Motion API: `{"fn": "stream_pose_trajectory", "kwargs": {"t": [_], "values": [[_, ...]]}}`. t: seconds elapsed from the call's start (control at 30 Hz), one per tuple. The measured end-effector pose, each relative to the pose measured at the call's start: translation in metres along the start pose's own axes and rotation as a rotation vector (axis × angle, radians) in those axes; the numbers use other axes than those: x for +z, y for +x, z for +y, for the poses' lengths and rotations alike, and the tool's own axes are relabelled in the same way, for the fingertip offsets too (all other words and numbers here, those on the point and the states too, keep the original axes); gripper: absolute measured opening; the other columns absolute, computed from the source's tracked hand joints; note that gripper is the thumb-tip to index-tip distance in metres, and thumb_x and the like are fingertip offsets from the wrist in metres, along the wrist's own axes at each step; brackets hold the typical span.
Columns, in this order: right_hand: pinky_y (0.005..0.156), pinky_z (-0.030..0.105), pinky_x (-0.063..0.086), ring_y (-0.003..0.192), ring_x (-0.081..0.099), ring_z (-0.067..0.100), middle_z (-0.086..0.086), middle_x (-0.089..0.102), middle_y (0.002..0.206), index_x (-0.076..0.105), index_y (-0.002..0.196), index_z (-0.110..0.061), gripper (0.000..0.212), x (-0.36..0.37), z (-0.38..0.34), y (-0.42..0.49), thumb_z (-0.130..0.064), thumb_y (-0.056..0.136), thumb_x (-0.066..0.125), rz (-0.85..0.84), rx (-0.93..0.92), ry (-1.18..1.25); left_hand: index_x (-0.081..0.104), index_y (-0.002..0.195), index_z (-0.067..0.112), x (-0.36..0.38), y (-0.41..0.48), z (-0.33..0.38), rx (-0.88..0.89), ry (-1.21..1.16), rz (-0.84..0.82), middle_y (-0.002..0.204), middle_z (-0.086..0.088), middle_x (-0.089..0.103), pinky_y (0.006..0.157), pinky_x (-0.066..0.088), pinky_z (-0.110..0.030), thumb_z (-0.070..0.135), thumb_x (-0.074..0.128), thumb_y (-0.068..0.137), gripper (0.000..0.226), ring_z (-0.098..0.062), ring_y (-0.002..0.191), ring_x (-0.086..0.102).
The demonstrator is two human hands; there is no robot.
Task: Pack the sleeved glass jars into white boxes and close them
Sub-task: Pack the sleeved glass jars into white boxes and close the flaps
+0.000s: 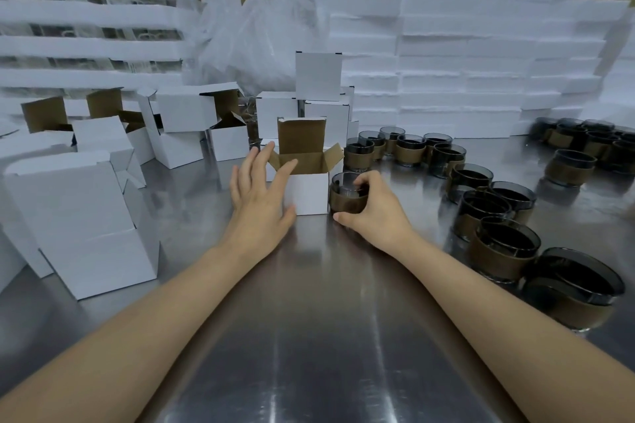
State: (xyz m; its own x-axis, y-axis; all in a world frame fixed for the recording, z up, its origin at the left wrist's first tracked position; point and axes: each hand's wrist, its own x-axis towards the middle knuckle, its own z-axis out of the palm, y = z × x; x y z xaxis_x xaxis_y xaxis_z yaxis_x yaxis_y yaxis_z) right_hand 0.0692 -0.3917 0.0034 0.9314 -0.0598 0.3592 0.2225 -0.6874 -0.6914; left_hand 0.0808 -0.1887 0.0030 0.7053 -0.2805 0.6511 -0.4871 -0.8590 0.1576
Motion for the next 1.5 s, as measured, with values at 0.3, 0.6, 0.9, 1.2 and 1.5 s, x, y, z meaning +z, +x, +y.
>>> {"fn": "stream_pose_trajectory", "kwargs": {"t": [0.3, 0.6, 0.9, 1.2, 1.5], "values": [[0.081, 0.007, 0.044, 0.098, 0.058, -0.008, -0.02, 0.056, 0.113, 0.041, 0.129, -0.032, 0.063, -0.005, -0.017, -0.009, -0.035, 0.074, 0.071, 0.075, -0.194, 0.458, 0.047, 0.135, 0.015, -0.003, 0.003, 0.011, 0.156, -0.128, 0.117, 0.149, -0.006, 0.03, 0.114, 0.016, -0.042, 0.045, 0.073, 0.078, 0.069, -0.026, 0.14, 0.02], [0.09, 0.014, 0.045, 0.103, 0.059, 0.002, -0.018, 0.057, 0.12, 0.031, 0.146, -0.036, 0.09, 0.003, -0.017, -0.011, -0.059, 0.068, 0.069, -0.11, -0.28, 0.299, 0.049, 0.132, 0.02, -0.007, 0.001, 0.011, 0.056, -0.243, 0.11, 0.138, -0.003, 0.039, 0.109, 0.018, -0.036, 0.038, 0.078, 0.074, 0.067, -0.023, 0.132, 0.027], [0.09, 0.016, 0.044, 0.109, 0.053, 0.005, -0.01, 0.052, 0.125, 0.044, 0.136, -0.026, 0.084, 0.001, -0.021, -0.013, -0.035, 0.064, 0.087, -0.009, -0.38, 0.296, 0.056, 0.121, 0.028, -0.008, 0.001, 0.015, -0.041, -0.48, 0.124, 0.13, 0.011, 0.037, 0.11, 0.021, -0.033, 0.045, 0.076, 0.066, 0.061, -0.019, 0.132, 0.028], [0.098, 0.014, 0.034, 0.113, 0.046, 0.02, 0.009, 0.049, 0.118, 0.055, 0.129, -0.009, 0.067, 0.011, -0.046, -0.025, -0.017, 0.069, 0.084, 0.182, -0.672, 0.052, 0.024, 0.111, 0.079, -0.015, -0.002, 0.022, 0.009, -0.628, 0.078, 0.127, 0.051, 0.016, 0.113, 0.024, -0.05, 0.055, 0.066, 0.059, 0.071, -0.018, 0.134, 0.021], [0.105, 0.021, 0.038, 0.121, 0.047, 0.002, -0.006, 0.046, 0.125, 0.035, 0.137, -0.033, 0.085, -0.002, -0.034, -0.015, -0.023, 0.069, 0.085, 0.061, -0.553, 0.282, 0.04, 0.124, 0.049, -0.009, 0.0, 0.013, 0.005, -0.598, 0.098, 0.138, 0.018, 0.031, 0.115, 0.02, -0.038, 0.048, 0.071, 0.069, 0.063, -0.013, 0.134, 0.023]]}}
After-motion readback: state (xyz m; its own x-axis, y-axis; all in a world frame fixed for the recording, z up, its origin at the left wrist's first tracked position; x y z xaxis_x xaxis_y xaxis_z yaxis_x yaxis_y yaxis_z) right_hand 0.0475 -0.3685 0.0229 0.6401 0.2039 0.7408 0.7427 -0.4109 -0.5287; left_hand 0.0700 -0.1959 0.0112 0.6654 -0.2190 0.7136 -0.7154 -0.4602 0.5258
